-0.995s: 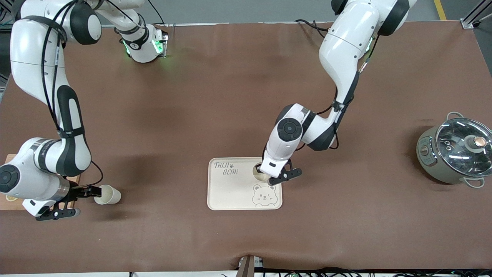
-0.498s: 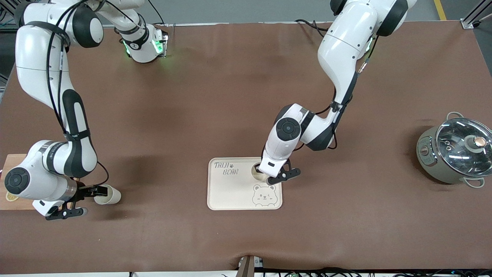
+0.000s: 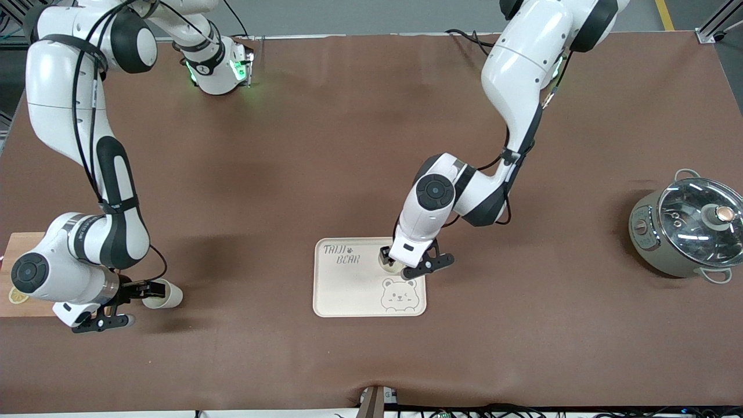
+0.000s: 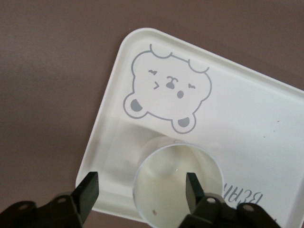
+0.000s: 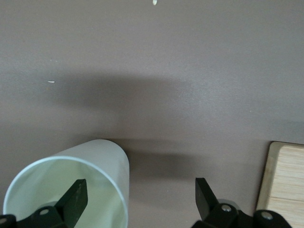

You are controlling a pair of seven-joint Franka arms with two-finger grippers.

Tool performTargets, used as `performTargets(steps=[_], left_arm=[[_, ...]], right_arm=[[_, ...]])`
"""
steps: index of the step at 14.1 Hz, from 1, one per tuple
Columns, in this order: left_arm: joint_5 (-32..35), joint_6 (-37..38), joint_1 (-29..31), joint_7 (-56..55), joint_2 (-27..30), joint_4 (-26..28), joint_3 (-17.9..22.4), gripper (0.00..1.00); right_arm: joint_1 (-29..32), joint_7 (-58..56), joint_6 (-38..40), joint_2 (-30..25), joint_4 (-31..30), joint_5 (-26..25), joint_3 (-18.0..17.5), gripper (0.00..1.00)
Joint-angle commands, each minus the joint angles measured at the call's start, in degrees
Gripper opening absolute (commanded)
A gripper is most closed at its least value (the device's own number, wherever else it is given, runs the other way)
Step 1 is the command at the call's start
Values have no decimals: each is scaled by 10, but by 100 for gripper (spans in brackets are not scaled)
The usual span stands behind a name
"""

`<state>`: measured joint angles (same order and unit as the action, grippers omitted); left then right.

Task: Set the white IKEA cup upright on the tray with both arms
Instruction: 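Lower the cup upright onto the tray and open the left gripper, then withdraw the left gripper while the right gripper grasps the board cup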

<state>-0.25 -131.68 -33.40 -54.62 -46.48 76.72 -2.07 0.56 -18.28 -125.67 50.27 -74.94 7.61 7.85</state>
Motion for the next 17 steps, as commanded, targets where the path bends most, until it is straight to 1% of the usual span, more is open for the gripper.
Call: performTargets(steps=[1, 2, 3, 5, 6, 7, 8, 9, 10, 12, 14, 15, 16, 17], left_arm=[[-9, 63, 14, -5, 57, 6, 2, 100], [-13, 85, 28, 2, 75, 6, 1, 100], [-22, 108, 44, 21, 95, 6, -2, 100], [-55, 156, 68, 73, 126, 6, 1, 100], [-57, 184, 87, 105, 139, 6, 0, 100], [-56, 201, 106, 147, 150, 6, 0, 100], [-56, 206, 128, 206, 163, 7, 2, 100], [-58, 207, 156, 267, 169, 8, 3, 100], [-58, 207, 188, 326, 170, 8, 2, 100], [-50, 205, 252, 459, 164, 9, 3, 100], [-51, 187, 314, 611, 142, 10, 6, 100], [-49, 166, 336, 646, 137, 11, 6, 100], [-49, 150, 340, 652, 129, 12, 6, 100], [-50, 145, 341, 646, 115, 12, 7, 100]], right_arm=[[1, -8, -5, 4, 2, 7, -6, 85], [1, -8, -4, 4, 2, 6, -6, 76], [1, -8, -4, 4, 2, 6, -6, 64], [1, -7, -2, 4, 2, 6, -6, 43], [1, -5, 1, 4, 2, 7, -6, 34], [1, -4, 2, 4, 2, 7, -6, 21], [1, -3, 2, 4, 2, 7, -6, 11], [1, -2, 3, 4, 2, 7, -6, 4], [0, -2, 3, 4, 2, 7, -6, 0], [0, -2, 3, 4, 3, 7, -6, 0], [0, -2, 3, 3, 4, 9, -6, 0], [0, -1, 4, 1, 6, 12, -6, 0], [-2, 0, 7, -3, 6, 13, -7, 0], [-5, 2, 31, -8, 11, 17, -9, 0]])
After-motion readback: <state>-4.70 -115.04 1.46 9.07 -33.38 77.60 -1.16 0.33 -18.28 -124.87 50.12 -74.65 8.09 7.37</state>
